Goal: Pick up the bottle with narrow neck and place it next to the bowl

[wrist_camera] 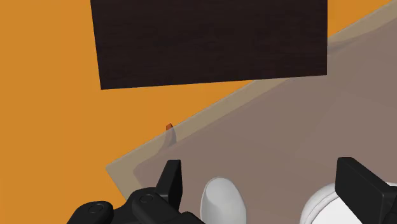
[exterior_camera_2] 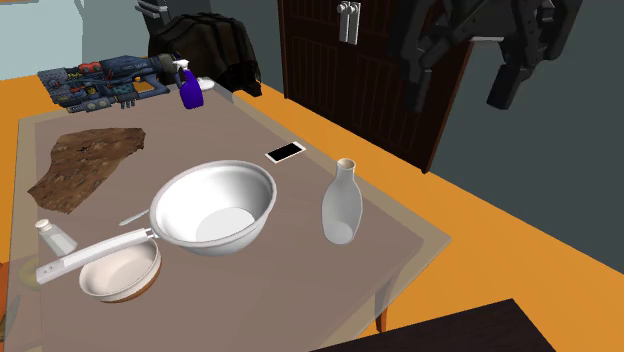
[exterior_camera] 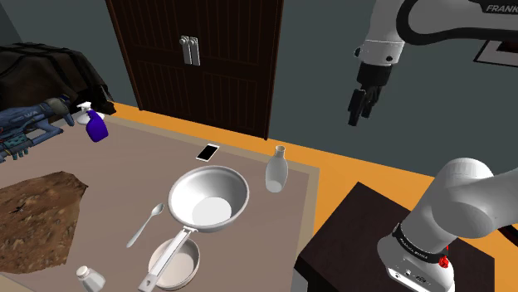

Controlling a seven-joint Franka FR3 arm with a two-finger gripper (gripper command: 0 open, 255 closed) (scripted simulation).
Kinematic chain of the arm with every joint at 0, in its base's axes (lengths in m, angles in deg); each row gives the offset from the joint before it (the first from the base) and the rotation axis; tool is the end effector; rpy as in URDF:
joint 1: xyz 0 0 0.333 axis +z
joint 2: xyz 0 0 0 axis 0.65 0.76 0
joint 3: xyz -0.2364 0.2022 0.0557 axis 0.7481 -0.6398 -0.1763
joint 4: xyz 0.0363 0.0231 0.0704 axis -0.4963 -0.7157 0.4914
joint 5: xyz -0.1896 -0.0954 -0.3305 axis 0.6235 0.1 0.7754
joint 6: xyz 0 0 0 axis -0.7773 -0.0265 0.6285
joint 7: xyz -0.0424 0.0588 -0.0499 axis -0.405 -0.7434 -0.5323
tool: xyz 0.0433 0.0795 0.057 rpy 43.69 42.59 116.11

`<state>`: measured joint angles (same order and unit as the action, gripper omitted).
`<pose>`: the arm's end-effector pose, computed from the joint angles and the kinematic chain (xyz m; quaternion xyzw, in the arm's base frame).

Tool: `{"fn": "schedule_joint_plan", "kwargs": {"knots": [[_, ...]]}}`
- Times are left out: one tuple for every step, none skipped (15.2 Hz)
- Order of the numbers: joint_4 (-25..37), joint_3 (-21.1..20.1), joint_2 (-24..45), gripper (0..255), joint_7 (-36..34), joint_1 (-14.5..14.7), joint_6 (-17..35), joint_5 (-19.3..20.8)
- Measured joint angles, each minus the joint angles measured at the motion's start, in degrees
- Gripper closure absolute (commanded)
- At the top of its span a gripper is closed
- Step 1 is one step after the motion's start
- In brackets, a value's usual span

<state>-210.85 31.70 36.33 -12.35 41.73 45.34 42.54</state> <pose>0.3079 -0.0018 0.5687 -0.9986 0.0120 0.0449 0.0268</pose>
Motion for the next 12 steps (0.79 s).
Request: {"fn": "schedule_joint_plan", "kwargs": {"knots": [[0.0,0.0,0.0,0,0.0,0.0,0.0,0.0],[-0.11,-0.03,0.69,0,-0.05,-0.01,0.75,0.01],[-0.31,-0.12,2.08,0,-0.15,0.0,2.24,-0.01],[-0.59,-0.31,3.51,0,-0.4,0.04,3.9,-0.1],[-0.26,-0.47,5.31,0,-0.61,0.08,5.33,-0.16],[-0.53,-0.53,6.91,0,-0.7,0.06,7.12,-0.16],[-0.75,-0.51,8.73,0,-0.69,-0.01,9.08,-0.07],[-0.08,-0.56,11.24,0,-0.81,-0.01,10.9,-0.08],[-0.08,-0.53,12.76,0,-0.82,-0.08,12.36,0.01],[0.32,-0.74,14.8,0,-1.13,-0.01,13.95,-0.05],[0.36,-0.72,16.69,0,-1.14,-0.07,15.72,0.01],[0.89,-0.85,18.85,0,-1.39,-0.03,17.3,-0.03]]}}
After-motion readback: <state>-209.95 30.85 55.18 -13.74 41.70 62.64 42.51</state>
